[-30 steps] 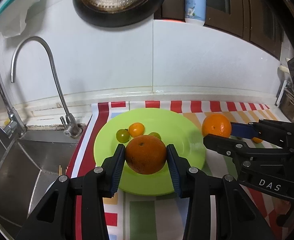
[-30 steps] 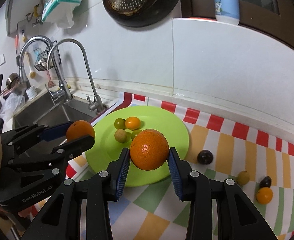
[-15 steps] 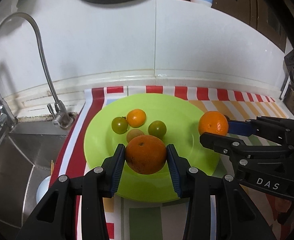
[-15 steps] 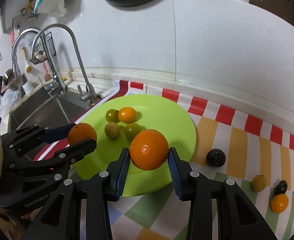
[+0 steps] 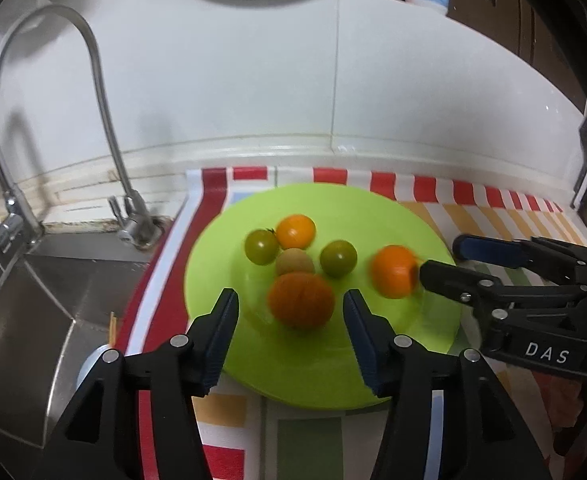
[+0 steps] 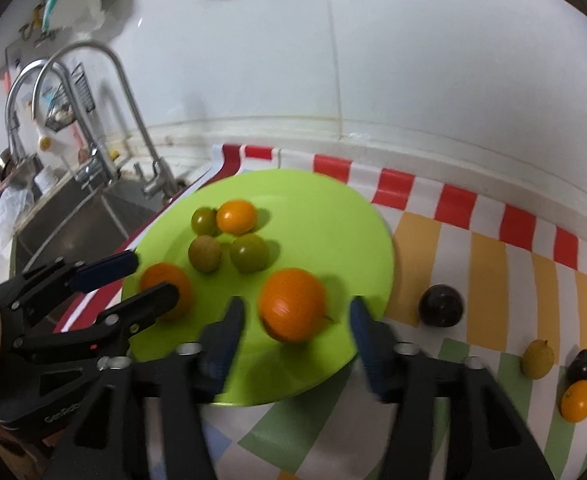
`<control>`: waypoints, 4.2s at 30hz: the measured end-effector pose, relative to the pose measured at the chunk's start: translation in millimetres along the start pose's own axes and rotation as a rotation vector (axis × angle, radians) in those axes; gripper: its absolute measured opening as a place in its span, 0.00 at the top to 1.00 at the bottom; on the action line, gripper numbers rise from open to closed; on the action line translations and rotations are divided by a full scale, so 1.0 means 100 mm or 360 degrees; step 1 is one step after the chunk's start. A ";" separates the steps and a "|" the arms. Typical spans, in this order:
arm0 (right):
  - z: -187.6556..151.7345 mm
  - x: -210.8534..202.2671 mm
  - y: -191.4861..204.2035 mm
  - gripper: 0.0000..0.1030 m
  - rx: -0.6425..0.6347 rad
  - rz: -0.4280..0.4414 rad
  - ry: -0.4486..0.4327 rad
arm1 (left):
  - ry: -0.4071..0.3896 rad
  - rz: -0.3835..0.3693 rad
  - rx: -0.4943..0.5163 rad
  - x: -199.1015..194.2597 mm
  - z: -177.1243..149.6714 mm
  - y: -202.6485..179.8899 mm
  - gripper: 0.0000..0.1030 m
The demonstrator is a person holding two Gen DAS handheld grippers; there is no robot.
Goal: Organize fruits
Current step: 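Carry both oranges onto the lime-green plate and open both tools, then withdraw both open tools from the plate toward the remaining fruits, then grasp the small orange with the right tool while the left tool grasps the yellow round fruit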
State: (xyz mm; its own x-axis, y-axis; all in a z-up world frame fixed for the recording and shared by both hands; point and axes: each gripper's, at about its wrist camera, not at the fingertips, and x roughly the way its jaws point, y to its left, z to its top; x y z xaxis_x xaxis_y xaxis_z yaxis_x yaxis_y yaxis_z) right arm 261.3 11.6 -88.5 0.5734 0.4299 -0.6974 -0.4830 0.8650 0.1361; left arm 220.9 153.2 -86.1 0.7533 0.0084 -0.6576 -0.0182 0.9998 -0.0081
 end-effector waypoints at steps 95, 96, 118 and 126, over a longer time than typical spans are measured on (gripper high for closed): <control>-0.73 -0.65 -1.70 0.63 0.0353 -0.0473 0.0077 | 0.0201 -0.0880 0.0846 0.78 0.32 -2.27 0.68; -0.73 -0.66 -1.71 0.63 0.0356 -0.0474 0.0076 | 0.0206 -0.0882 0.0844 0.79 0.32 -2.29 0.68; -0.68 -1.06 -1.47 0.63 0.0380 -0.0450 -0.0027 | 0.0135 -0.0747 0.0633 0.27 0.30 -1.97 0.73; -0.58 -1.27 -1.17 0.63 0.0319 -0.0400 -0.0095 | 0.0051 -0.0667 0.0482 -0.08 0.32 -1.70 0.73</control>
State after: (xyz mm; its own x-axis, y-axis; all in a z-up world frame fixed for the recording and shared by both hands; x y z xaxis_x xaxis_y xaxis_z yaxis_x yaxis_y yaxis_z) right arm 206.2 -159.6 -56.6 0.6987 0.2060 -0.6851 -0.1850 0.9771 0.1051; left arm 238.7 -16.1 -55.0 0.6345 -0.3898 -0.6674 0.4754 0.8777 -0.0606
